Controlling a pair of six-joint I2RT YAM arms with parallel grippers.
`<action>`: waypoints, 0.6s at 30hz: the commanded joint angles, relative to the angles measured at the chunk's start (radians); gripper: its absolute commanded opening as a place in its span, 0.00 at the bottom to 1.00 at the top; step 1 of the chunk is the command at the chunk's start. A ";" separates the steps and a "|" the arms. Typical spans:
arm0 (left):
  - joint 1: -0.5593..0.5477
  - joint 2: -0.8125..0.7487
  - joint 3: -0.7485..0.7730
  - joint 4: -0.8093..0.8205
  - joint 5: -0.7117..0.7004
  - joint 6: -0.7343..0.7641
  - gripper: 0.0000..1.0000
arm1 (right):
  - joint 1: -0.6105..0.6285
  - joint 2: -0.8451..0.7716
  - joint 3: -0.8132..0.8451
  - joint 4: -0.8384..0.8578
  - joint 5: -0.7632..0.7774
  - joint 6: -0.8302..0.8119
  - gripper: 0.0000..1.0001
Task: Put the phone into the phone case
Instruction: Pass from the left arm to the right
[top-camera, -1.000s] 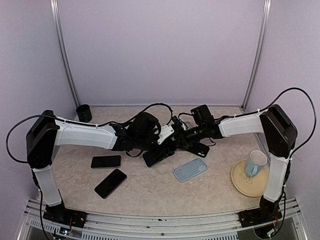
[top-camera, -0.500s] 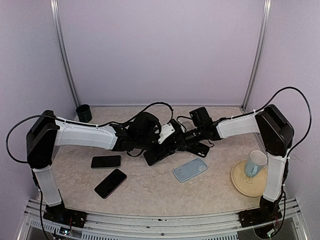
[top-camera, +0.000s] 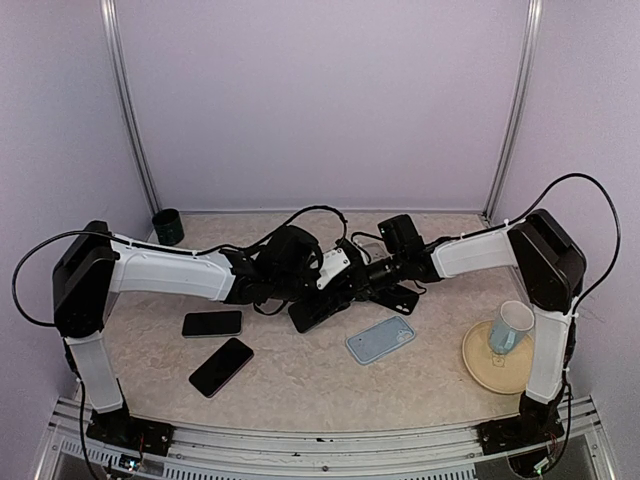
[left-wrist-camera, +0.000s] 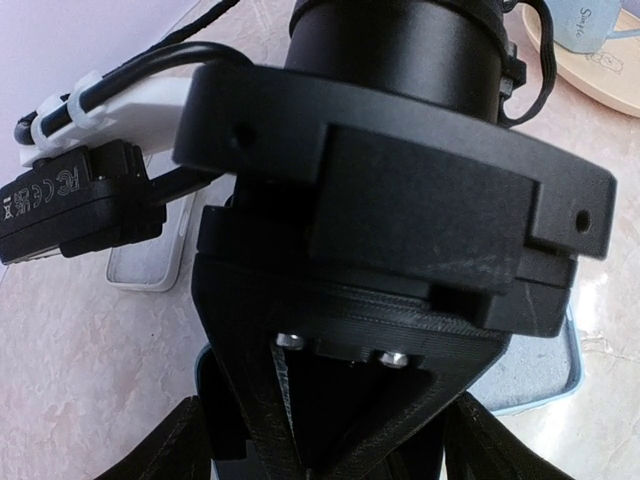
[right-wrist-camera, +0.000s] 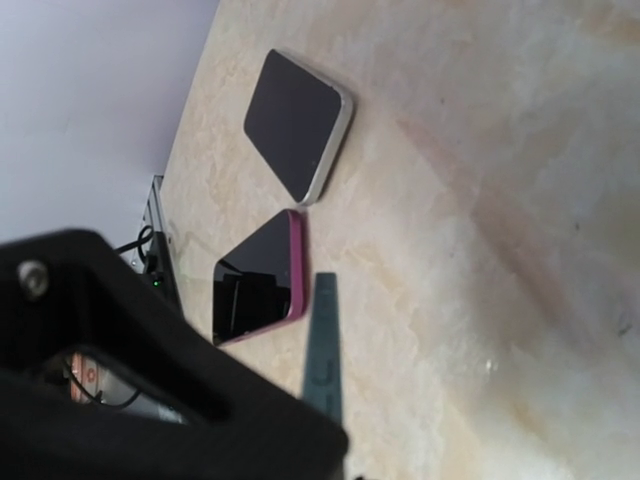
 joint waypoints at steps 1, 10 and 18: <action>-0.011 -0.040 -0.019 0.086 -0.025 0.006 0.25 | 0.009 -0.003 0.006 0.022 -0.027 0.011 0.00; -0.005 -0.126 -0.076 0.114 -0.010 -0.027 0.74 | 0.002 -0.047 0.024 -0.006 -0.024 -0.022 0.00; -0.003 -0.212 -0.121 0.115 -0.011 -0.054 0.99 | -0.014 -0.083 0.033 -0.015 -0.035 -0.034 0.00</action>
